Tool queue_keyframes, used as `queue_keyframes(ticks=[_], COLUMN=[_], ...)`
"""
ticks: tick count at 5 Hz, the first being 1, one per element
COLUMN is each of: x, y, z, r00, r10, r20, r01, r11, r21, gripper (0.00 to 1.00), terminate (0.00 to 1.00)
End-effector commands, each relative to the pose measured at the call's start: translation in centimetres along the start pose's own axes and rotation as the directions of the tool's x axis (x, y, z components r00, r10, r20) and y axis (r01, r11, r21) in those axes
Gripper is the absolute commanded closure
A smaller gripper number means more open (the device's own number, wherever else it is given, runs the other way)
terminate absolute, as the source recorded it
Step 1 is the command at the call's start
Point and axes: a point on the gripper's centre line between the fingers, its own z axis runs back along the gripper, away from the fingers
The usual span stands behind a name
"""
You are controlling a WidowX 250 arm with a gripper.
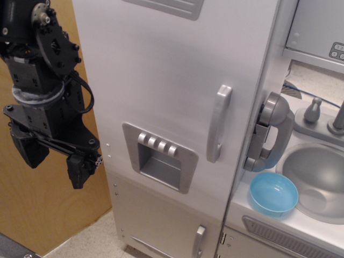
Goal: Open fridge
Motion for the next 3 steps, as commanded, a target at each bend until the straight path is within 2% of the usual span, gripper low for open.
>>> queue_keyframes(ticks=[1, 2, 3], x=[0.0, 1.8, 3.7], y=[0.0, -2.4, -5.7], z=[0.0, 0.7, 1.7], r00=[1.000, 0.998, 0.995], r10=[0.000, -0.030, 0.022], r20=[0.000, 0.050, 0.096], r01=[0.000, 0.034, -0.012], r11=[1.000, 0.997, 0.995], r21=[0.000, -0.076, -0.097], gripper=[0.00, 0.00, 0.00], terminate=[0.00, 0.00, 0.00])
